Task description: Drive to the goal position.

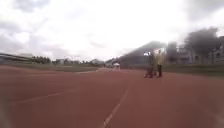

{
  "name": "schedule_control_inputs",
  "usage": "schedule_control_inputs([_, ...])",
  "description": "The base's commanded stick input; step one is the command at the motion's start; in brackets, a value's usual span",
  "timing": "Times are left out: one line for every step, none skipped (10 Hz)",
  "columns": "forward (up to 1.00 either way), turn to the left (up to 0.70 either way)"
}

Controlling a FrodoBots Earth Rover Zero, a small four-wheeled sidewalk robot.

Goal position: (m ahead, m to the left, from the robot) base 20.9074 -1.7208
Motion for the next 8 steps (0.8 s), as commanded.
schedule_control_inputs([0.70, 0.04])
schedule_control_inputs([0.70, 0.19])
schedule_control_inputs([0.70, 0.34])
schedule_control_inputs([0.70, 0.35])
schedule_control_inputs([0.70, 0.35])
schedule_control_inputs([0.70, 0.24])
schedule_control_inputs([0.70, 0.09])
schedule_control_inputs([0.70, 0.00])
